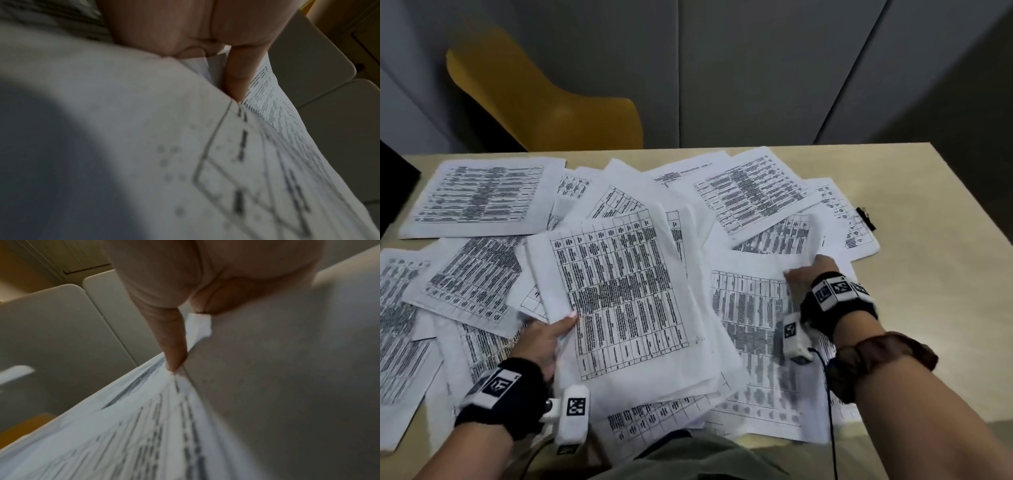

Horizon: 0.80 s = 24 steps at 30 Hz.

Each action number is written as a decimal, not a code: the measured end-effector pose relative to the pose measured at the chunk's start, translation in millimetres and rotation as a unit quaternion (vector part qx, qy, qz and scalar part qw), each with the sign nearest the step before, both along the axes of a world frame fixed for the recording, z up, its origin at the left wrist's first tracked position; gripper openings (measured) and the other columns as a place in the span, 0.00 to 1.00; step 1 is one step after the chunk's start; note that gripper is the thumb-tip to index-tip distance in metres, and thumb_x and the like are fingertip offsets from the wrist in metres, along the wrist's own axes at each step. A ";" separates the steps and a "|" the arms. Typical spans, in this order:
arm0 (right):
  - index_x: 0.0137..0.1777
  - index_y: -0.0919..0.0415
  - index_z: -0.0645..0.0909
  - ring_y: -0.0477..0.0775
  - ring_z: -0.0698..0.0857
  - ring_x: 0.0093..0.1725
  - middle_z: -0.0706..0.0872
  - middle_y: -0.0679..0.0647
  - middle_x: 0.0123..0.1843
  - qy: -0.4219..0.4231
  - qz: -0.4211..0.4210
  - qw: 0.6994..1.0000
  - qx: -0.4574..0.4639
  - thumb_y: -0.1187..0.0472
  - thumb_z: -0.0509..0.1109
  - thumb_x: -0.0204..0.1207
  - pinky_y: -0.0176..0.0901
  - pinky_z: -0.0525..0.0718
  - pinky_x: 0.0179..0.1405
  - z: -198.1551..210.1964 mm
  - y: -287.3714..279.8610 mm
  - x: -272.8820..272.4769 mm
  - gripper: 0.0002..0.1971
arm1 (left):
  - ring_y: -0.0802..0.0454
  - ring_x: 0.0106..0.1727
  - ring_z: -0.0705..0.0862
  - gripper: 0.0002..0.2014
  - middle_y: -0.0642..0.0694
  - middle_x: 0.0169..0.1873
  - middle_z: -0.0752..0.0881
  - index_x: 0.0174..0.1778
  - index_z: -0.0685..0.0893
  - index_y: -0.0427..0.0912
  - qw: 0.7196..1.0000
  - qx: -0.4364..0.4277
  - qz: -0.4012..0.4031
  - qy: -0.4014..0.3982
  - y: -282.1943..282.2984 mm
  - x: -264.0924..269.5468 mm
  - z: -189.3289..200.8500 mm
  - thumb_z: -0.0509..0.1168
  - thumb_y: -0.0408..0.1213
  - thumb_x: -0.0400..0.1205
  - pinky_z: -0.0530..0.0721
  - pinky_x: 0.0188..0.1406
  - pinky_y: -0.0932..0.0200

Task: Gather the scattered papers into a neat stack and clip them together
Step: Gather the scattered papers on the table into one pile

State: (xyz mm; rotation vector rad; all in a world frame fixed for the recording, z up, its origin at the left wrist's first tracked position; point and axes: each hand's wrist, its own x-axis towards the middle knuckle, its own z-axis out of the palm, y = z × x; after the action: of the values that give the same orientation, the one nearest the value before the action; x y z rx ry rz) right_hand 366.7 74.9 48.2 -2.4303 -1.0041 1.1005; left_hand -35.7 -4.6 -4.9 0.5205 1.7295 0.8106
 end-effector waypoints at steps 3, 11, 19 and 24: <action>0.65 0.75 0.75 0.59 0.81 0.48 0.84 0.68 0.59 0.038 0.039 0.998 0.009 0.65 0.69 0.76 0.41 0.77 0.48 -10.0 -11.2 -14.6 0.20 | 0.39 0.35 0.78 0.19 0.38 0.32 0.76 0.39 0.79 0.30 1.000 0.017 -0.010 -0.005 2.7 12.1 -4.2 0.70 0.46 0.74 0.80 0.38 0.44; 0.77 0.65 0.62 0.63 0.71 0.73 0.73 0.54 0.69 0.299 -0.052 0.951 0.055 0.47 0.72 0.71 0.57 0.67 0.74 -23.9 -45.8 -42.6 0.39 | 0.46 0.36 0.78 0.12 0.43 0.32 0.79 0.55 0.78 0.29 0.994 0.054 -0.091 0.037 16.1 69.9 2.6 0.64 0.34 0.82 0.75 0.37 0.59; 0.55 0.66 0.77 0.62 0.86 0.42 0.86 0.63 0.45 0.272 -0.074 0.959 0.038 0.65 0.78 0.64 0.53 0.87 0.43 -56.2 -68.7 -36.5 0.20 | 0.43 0.55 0.85 0.29 0.42 0.56 0.87 0.61 0.81 0.47 0.986 0.036 -0.157 0.033 41.4 74.9 10.4 0.72 0.59 0.69 0.82 0.60 0.40; 0.53 0.69 0.78 0.59 0.84 0.33 0.85 0.61 0.37 0.276 -0.100 0.953 0.069 0.67 0.77 0.66 0.45 0.83 0.32 -59.6 -78.6 -28.3 0.18 | 0.51 0.26 0.79 0.13 0.41 0.35 0.84 0.59 0.79 0.44 0.992 0.075 -0.072 0.078 117.8 73.6 31.0 0.66 0.36 0.79 0.74 0.26 0.62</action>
State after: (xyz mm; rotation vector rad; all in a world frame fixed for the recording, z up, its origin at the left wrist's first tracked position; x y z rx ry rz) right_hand 338.4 -3.7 -11.3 -1.8912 -0.6122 1.4605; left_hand 37.9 113.1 26.1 0.8196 1.7572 0.8164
